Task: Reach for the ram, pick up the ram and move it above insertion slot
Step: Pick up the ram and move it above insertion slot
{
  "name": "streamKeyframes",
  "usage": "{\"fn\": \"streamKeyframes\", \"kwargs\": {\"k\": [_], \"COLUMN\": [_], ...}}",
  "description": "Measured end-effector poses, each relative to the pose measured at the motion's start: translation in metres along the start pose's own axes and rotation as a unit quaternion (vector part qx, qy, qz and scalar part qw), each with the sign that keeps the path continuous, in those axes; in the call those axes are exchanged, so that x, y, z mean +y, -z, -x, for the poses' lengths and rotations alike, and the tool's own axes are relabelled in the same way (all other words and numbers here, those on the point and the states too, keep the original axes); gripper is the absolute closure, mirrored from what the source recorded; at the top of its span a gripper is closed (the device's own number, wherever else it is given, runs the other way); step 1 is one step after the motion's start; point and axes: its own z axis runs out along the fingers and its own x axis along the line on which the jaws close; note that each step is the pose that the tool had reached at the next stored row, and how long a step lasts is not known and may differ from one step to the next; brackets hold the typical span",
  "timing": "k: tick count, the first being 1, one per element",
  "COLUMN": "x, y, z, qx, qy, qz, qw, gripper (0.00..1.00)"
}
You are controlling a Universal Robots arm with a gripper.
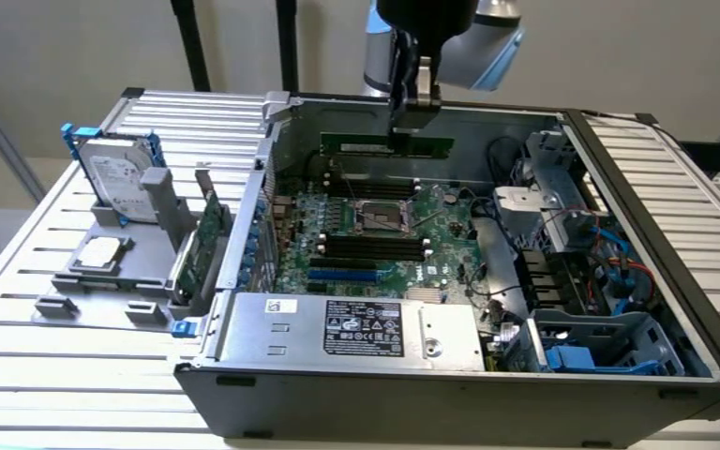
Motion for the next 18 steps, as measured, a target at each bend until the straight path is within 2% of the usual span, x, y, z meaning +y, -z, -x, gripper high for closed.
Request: {"fn": "streamKeyframes", "kwargs": {"k": [2,3,5,7,11,18], "x": [-0.0025,-0.0034,-0.0047,-0.0054,-0.0056,-0.0055], "y": [-0.0004,-0.0006,-0.0009,-0.0011,-0.0014,-0.0015], "z": [0.001,0.0015,0.0022,0.0032,0.0054,0.0057], "qx": [0.0061,0.0079,0.0098,0.0101,0.0101,0.01], "qy": [-0.003,-0.006,-0.011,-0.017,-0.021,-0.021], "qz": [-0.0003,-0.0004,-0.0009,-0.0015,-0.0047,-0.0051], "qw": [1.0,1.0,0.9999,0.9998,0.9997,0.9997], "gripper": [0.87,0.87,0.87,0.87,0.87,0.87]}}
